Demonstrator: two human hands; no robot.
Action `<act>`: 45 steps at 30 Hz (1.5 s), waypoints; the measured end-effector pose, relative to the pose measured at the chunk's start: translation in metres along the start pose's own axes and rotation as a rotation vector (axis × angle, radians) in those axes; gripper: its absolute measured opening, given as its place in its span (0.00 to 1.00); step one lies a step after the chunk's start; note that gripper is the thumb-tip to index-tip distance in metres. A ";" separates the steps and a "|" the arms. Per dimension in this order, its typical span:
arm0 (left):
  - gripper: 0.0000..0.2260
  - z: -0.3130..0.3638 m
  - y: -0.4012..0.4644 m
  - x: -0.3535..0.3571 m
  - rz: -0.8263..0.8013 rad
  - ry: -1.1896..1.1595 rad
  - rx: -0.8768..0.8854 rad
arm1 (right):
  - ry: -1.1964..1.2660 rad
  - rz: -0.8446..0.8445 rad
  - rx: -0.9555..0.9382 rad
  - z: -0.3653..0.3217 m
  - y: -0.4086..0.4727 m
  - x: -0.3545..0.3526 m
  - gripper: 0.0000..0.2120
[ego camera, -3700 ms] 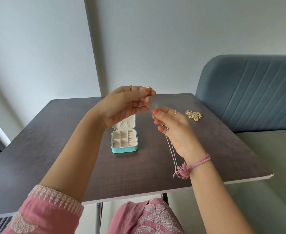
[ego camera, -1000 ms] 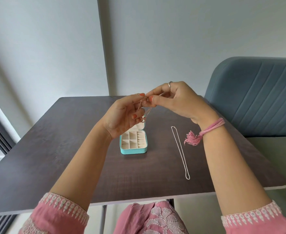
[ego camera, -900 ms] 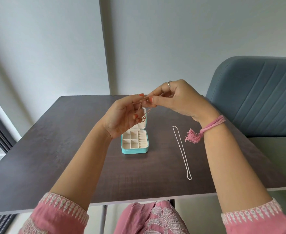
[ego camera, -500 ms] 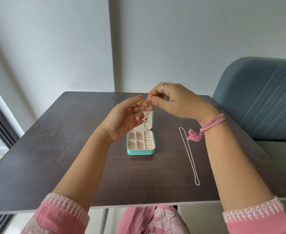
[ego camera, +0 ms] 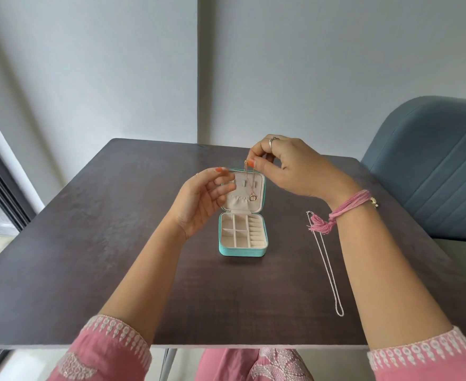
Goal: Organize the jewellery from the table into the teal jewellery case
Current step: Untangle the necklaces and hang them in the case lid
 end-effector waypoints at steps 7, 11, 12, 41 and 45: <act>0.06 -0.015 0.021 -0.046 0.206 0.141 0.098 | 0.006 -0.038 0.023 0.009 0.011 0.020 0.04; 0.07 -0.032 0.033 -0.058 0.231 0.258 0.105 | -0.014 -0.032 0.034 0.017 0.020 0.032 0.06; 0.09 -0.037 0.035 -0.059 0.221 0.284 0.092 | -0.022 -0.029 0.037 0.019 0.022 0.036 0.07; 0.21 -0.065 0.067 -0.048 -0.103 0.196 0.134 | -0.273 0.286 0.161 0.070 0.051 0.100 0.08; 0.18 -0.064 0.068 -0.050 -0.079 0.220 0.180 | -0.340 0.398 0.151 0.066 0.050 0.105 0.09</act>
Point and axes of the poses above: each hand's wrist, its own y-axis towards the middle knuckle, its own x-axis out of the palm, z = x × y, the point moved 6 cm from there along y, towards the middle knuckle, and after that the axes turned 13 degrees about x, right-handed, at the moved point
